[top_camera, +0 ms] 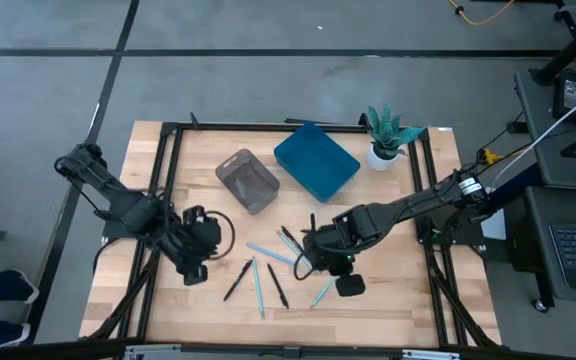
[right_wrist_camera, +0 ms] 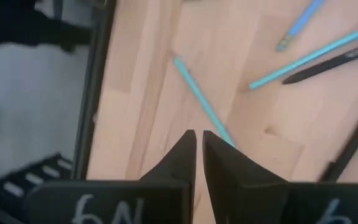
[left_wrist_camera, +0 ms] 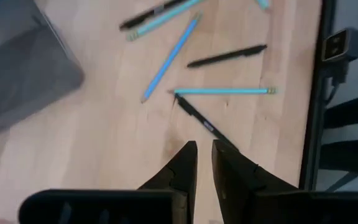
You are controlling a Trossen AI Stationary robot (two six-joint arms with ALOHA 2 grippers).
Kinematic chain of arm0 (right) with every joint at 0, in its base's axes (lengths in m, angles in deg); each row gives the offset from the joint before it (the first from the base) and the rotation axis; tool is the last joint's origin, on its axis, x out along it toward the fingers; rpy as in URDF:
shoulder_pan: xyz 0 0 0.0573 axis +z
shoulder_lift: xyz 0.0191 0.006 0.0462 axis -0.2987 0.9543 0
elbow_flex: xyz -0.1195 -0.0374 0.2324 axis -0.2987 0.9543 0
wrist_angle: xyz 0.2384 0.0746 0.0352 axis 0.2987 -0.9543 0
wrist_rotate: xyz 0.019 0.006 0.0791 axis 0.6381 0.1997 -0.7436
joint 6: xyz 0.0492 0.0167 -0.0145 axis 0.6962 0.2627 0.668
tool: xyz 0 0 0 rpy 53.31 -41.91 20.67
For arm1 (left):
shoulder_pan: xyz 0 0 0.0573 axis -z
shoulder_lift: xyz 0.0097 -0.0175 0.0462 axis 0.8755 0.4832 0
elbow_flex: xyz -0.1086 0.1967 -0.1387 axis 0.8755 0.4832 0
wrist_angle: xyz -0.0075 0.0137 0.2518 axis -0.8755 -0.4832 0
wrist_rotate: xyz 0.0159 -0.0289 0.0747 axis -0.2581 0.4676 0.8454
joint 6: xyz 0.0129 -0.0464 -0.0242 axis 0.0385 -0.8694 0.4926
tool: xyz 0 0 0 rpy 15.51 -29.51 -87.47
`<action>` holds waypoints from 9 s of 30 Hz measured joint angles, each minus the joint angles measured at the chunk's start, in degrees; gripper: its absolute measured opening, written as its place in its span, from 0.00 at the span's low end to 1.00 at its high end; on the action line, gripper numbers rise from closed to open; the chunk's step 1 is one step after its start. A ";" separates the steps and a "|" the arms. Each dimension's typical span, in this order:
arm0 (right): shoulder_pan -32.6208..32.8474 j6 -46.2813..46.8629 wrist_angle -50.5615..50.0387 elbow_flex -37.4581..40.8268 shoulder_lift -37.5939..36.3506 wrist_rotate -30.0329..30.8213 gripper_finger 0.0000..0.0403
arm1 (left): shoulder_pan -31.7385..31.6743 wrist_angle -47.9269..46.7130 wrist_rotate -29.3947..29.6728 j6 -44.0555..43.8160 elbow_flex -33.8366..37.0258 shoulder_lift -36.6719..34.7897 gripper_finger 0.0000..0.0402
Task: Sort pens & pencils
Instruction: Put the light blue pencil into the blue bin
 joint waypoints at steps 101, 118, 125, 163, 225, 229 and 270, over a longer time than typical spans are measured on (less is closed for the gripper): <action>2.26 -28.78 9.27 6.12 15.06 -2.82 0.42 | 10.05 -8.88 -6.90 -30.10 0.00 6.29 0.11; 2.54 -33.02 10.15 6.10 17.42 -1.61 0.36 | 10.03 -8.85 -8.60 -31.66 0.00 6.27 0.11; 2.51 -33.02 10.13 6.11 18.95 -1.64 0.36 | 10.03 -8.89 -8.58 -31.61 0.00 6.27 0.11; 2.69 -28.65 14.78 9.70 19.41 2.93 0.36 | 10.03 -8.65 -11.22 -33.06 0.00 6.27 0.11; 3.37 -19.42 16.22 9.79 19.37 9.84 0.11 | 10.03 -8.26 -11.58 -34.27 0.00 6.27 0.11; 3.37 -19.07 16.25 9.79 19.37 9.84 0.11 | 10.05 -8.26 -11.58 -34.26 0.00 6.27 0.11; 3.21 -16.27 4.09 4.18 17.16 9.59 0.11 | 10.04 -8.28 -11.56 -34.26 0.00 6.27 0.11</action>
